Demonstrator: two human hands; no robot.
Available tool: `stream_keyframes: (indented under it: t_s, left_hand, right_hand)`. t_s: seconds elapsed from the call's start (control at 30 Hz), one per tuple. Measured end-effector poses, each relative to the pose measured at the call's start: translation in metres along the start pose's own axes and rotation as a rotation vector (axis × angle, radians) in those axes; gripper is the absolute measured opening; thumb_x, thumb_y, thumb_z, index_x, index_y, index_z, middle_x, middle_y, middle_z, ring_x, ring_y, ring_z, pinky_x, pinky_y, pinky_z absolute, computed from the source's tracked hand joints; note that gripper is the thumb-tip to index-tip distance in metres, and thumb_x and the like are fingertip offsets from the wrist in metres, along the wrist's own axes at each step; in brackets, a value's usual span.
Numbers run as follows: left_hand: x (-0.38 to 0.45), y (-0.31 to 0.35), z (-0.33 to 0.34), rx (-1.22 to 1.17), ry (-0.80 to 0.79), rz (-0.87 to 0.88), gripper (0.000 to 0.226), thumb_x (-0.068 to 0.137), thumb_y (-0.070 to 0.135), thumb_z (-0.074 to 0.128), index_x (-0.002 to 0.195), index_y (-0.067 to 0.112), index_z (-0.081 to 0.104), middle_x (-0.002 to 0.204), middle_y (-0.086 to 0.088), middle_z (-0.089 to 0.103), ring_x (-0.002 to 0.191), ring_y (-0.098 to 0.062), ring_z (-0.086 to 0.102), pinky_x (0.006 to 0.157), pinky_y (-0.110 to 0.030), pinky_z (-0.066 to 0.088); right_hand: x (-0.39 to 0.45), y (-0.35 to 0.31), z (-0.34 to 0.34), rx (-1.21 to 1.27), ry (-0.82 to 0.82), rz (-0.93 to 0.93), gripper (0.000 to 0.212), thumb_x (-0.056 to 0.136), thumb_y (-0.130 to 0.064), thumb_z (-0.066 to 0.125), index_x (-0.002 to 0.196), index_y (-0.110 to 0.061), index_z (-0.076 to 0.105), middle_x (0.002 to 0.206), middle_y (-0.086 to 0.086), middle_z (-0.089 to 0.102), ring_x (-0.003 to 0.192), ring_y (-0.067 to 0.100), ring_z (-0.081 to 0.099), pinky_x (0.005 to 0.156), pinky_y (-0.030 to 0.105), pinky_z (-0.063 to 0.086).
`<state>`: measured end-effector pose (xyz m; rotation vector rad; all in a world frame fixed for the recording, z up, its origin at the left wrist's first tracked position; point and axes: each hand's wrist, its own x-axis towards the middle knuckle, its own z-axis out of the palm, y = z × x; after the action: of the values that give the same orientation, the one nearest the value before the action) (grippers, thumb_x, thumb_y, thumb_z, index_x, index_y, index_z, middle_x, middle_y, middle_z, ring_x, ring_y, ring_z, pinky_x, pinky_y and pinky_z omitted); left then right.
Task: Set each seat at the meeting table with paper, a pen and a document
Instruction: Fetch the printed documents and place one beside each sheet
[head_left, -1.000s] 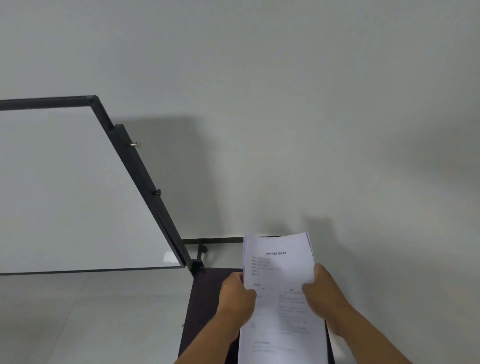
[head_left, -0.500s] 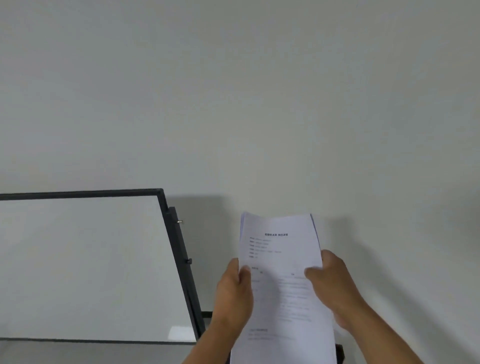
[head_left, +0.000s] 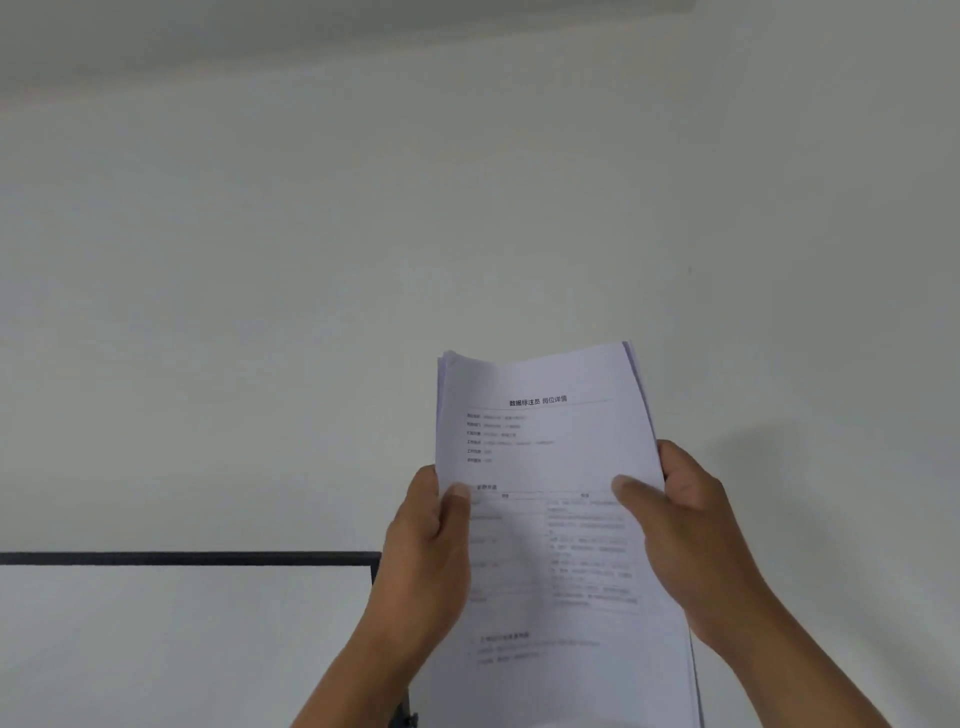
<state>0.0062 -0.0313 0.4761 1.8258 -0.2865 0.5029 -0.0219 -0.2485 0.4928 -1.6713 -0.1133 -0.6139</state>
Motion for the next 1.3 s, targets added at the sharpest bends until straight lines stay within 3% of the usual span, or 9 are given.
stream_keyframes:
  t_s: [0.1,0.23,0.3,0.47,0.67,0.8,0.9,1.1,1.3]
  left_hand:
    - [0.003,0.029,-0.023,-0.027,0.053,0.088,0.025,0.116,0.033,0.041,0.108,0.017,0.058,0.093,0.003,0.070,0.086,-0.025,0.071,0.064,-0.029,0.059]
    - [0.003,0.057,-0.043,-0.098,0.128,0.165,0.022,0.115,0.029,0.045,0.105,0.021,0.064,0.094,0.013,0.072,0.085,-0.010,0.073,0.063,-0.018,0.059]
    - [0.003,0.066,-0.052,-0.131,0.133,0.177,0.022,0.114,0.027,0.046,0.106,0.023,0.066,0.097,0.014,0.075,0.087,-0.008,0.075,0.067,-0.020,0.062]
    - [0.004,0.069,-0.078,-0.208,0.127,0.143,0.022,0.114,0.024,0.048,0.110,0.021,0.070,0.106,0.006,0.081,0.099,-0.022,0.078,0.085,-0.046,0.067]
    - [-0.005,0.065,-0.100,-0.225,0.158,0.117,0.022,0.114,0.020,0.051,0.105,0.016,0.070,0.101,0.002,0.082,0.088,-0.017,0.079,0.074,-0.034,0.063]
    - [-0.018,0.058,-0.116,-0.180,0.210,0.069,0.021,0.114,0.020,0.052,0.105,0.016,0.071,0.106,-0.006,0.081,0.093,-0.023,0.078,0.084,-0.048,0.065]
    - [-0.031,0.053,-0.132,-0.152,0.271,0.035,0.023,0.114,0.020,0.051,0.105,0.017,0.072,0.107,-0.008,0.080,0.091,-0.025,0.078,0.083,-0.049,0.066]
    - [-0.077,0.045,-0.165,-0.126,0.486,-0.009,0.021,0.114,0.018,0.052,0.109,0.012,0.072,0.104,-0.011,0.081,0.089,-0.027,0.078,0.082,-0.050,0.067]
    - [-0.145,0.052,-0.223,0.009,0.690,-0.006,0.020,0.114,0.014,0.052,0.113,0.009,0.071,0.104,-0.012,0.082,0.090,-0.028,0.079,0.080,-0.047,0.067]
  right_hand:
    - [0.001,-0.030,0.003,0.061,-0.003,-0.067,0.021,0.107,-0.006,0.057,0.114,-0.020,0.071,0.106,-0.006,0.083,0.099,0.016,0.079,0.090,0.043,0.064]
    - [0.004,-0.064,0.004,0.172,0.012,-0.106,0.022,0.106,-0.002,0.057,0.111,-0.017,0.073,0.103,-0.005,0.084,0.095,0.013,0.080,0.079,0.031,0.058]
    - [0.004,-0.079,0.007,0.209,0.010,-0.120,0.021,0.107,-0.004,0.058,0.110,-0.017,0.074,0.101,-0.006,0.084,0.092,0.011,0.080,0.077,0.031,0.057]
    - [0.006,-0.091,0.023,0.286,-0.034,-0.127,0.023,0.106,-0.007,0.060,0.110,-0.020,0.079,0.105,-0.004,0.084,0.096,0.014,0.081,0.084,0.037,0.056]
    - [0.009,-0.084,0.045,0.358,-0.126,-0.128,0.024,0.106,-0.007,0.059,0.112,-0.020,0.078,0.106,-0.004,0.084,0.094,0.014,0.081,0.080,0.036,0.056]
    - [0.014,-0.074,0.065,0.387,-0.225,-0.121,0.024,0.106,-0.008,0.059,0.112,-0.020,0.079,0.109,-0.003,0.084,0.100,0.017,0.080,0.084,0.037,0.056]
    - [0.016,-0.068,0.087,0.423,-0.322,-0.090,0.024,0.106,-0.008,0.059,0.112,-0.020,0.078,0.107,-0.002,0.084,0.098,0.019,0.080,0.083,0.038,0.056]
    - [0.006,-0.062,0.141,0.523,-0.534,-0.064,0.024,0.105,-0.005,0.059,0.111,-0.018,0.078,0.107,-0.003,0.084,0.096,0.013,0.080,0.083,0.035,0.055]
    - [-0.043,-0.070,0.216,0.648,-0.768,-0.015,0.023,0.106,-0.007,0.058,0.112,-0.017,0.078,0.111,0.005,0.083,0.103,0.029,0.079,0.092,0.046,0.059]
